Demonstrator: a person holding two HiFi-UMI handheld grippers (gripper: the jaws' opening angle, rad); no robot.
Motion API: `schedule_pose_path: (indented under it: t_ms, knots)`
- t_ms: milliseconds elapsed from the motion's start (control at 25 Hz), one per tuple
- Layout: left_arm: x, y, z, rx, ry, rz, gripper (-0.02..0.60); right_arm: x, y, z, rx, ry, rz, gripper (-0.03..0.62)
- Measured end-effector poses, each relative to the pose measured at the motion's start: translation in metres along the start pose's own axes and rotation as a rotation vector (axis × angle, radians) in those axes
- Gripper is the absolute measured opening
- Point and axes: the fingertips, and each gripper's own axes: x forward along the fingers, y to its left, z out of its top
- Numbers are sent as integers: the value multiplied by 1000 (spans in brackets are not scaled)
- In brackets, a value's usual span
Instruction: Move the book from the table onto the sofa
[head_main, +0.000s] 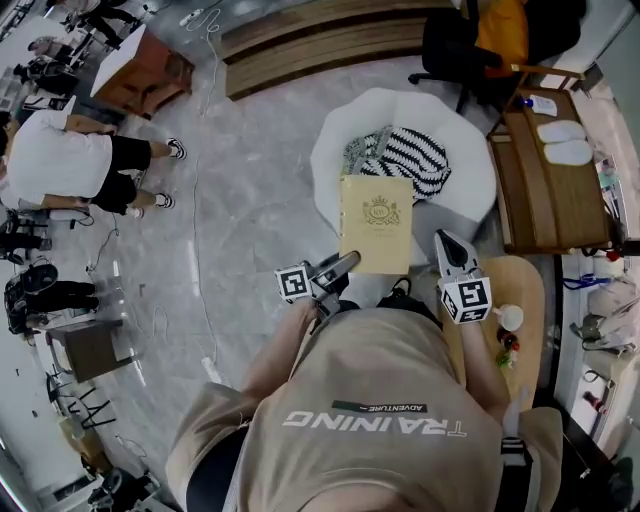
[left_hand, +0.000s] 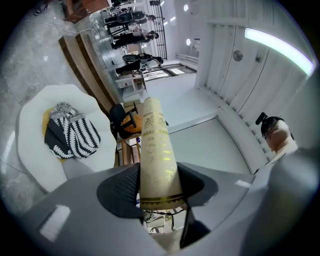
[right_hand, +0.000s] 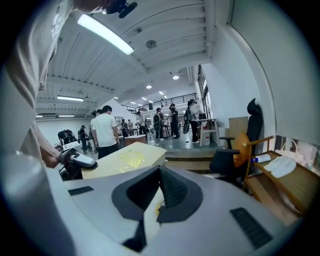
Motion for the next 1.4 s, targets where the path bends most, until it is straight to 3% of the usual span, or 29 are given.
schedule_pose_path:
  t_ms: [280, 640, 880, 1040, 1200, 1400]
  knots:
    - [18, 25, 32, -47, -48, 15, 208, 30, -18, -3, 25, 43, 11, 5]
    - [45, 58, 130, -25, 83, -52, 207, 91, -28, 28, 50, 44, -142, 5]
    - [50, 62, 203, 54, 155, -113, 207, 145, -20, 70, 25, 15, -196, 5]
    - [52, 80, 229, 42, 175, -102, 207, 169, -18, 75, 17, 21, -213, 5]
    - [48, 110, 240, 10, 176, -34, 207, 182, -17, 66, 33, 64, -195, 5]
    - [46, 151, 254, -47, 110, 48, 207, 197, -23, 48, 47, 121, -138, 5]
